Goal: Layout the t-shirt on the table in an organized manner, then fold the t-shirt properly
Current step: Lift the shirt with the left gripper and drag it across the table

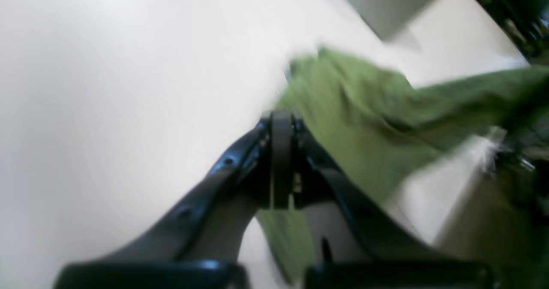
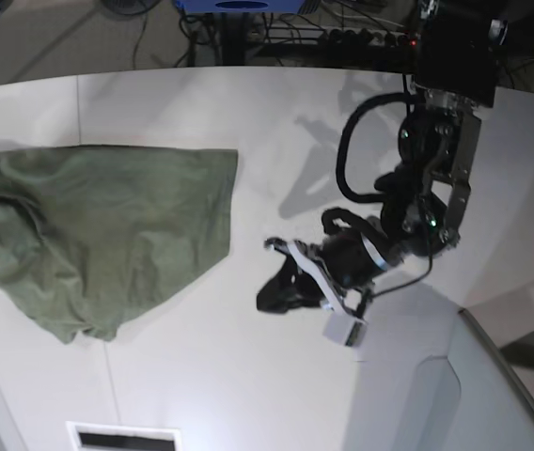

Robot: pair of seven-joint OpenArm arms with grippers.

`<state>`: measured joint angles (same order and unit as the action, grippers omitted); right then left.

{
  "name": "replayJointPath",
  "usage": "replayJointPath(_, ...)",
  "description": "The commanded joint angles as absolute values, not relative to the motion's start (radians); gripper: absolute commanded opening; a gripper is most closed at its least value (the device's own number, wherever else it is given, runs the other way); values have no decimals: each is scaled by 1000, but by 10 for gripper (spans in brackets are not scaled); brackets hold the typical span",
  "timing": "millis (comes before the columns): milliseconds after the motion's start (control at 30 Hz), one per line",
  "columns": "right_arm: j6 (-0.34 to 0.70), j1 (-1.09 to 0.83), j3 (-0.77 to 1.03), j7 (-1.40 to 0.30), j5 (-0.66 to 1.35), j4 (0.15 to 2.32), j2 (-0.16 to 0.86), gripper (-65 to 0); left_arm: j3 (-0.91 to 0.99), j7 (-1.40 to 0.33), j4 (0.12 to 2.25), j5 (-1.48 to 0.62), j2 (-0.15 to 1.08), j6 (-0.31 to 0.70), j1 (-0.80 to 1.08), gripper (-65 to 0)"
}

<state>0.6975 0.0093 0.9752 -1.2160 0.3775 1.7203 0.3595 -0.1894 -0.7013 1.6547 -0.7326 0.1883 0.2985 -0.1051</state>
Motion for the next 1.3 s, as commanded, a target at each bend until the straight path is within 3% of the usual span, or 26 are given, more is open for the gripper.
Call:
replayJointPath(0,698,22,980,-1191,384,1738,380,-648,-177,-679,1670,-750,168,305,-97,-650)
replayJointPath(33,698,22,978,-1191,384,1738,366,-648,-176,-679,1669,-750,147,305,-70,-632)
replayJointPath(100,698,19,974,-1191,384,1738,348,-648,-174,-679,1653,-750,119,305,-21,-420)
replayJointPath(200,698,15,970,-1191,384,1738,323,-648,-174,-679,1598,-750,82,306,31,-179)
replayJointPath(267,698,7,969,-1191,384,1738,320,-648,-174,-676,1557,-768,70,308,58,-81)
replayJointPath(333,698,2,969,-1191,384,1738,320,-648,-174,-673,1511,-849,68,343,82,-23)
replayJointPath(467,698,-15,969,-1191,384,1738,320,-648,-176,-584,1334,-1055,88,479,93,-20)
replayJointPath(600,698,-30,969,-1191,384,1738,320,-648,-183,-555,1237,-1107,87,542,88,-33)
replayJointPath(867,698,-35,969,-1191,384,1738,320,-648,-186,-555,1113,-1102,58,552,93,-33)
replayJointPath(1267,698,-35,975,-1191,384,1736,320,-648,-318,-549,917,-1098,18,552,-59,-35)
